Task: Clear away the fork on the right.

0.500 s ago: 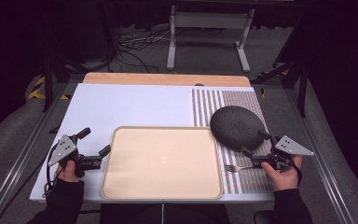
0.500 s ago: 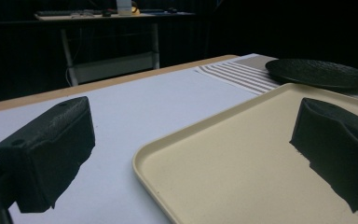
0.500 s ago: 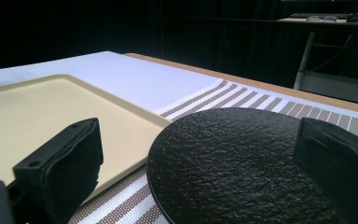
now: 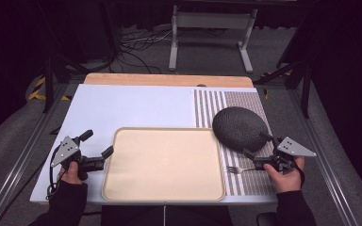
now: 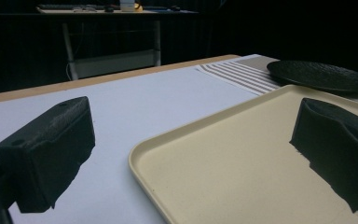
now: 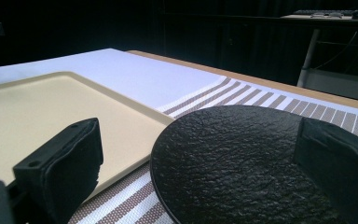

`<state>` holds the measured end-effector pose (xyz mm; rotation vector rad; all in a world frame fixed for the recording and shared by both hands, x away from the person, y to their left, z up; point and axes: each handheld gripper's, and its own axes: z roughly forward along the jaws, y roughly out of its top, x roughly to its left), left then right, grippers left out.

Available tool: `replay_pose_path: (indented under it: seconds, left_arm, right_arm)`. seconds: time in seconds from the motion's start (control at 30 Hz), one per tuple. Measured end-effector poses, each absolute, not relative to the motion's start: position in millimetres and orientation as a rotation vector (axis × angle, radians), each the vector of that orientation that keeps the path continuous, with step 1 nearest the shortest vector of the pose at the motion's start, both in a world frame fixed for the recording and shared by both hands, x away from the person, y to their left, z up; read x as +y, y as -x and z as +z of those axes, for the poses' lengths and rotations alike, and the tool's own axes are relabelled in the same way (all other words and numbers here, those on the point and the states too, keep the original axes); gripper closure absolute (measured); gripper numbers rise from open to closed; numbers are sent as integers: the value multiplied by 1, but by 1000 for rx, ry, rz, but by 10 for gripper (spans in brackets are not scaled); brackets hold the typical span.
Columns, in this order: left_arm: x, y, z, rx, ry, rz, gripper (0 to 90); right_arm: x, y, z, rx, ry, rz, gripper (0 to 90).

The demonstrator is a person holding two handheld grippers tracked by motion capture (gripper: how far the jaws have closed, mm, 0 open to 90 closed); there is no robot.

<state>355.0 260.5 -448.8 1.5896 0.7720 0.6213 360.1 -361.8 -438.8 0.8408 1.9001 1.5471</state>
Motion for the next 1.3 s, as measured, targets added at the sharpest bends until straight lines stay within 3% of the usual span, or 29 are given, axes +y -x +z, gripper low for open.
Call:
replay_pose_path:
  seconds: [0.73, 1.3]
  left_arm:
    - [257, -353, -447, 745, -1621, 645, 2]
    - [258, -353, -446, 750, -1617, 652, 2]
  right_arm:
    - [-348, -368, -414, 2041, -777, 1441, 36]
    - [-337, -378, -390, 2353, -666, 1140, 77]
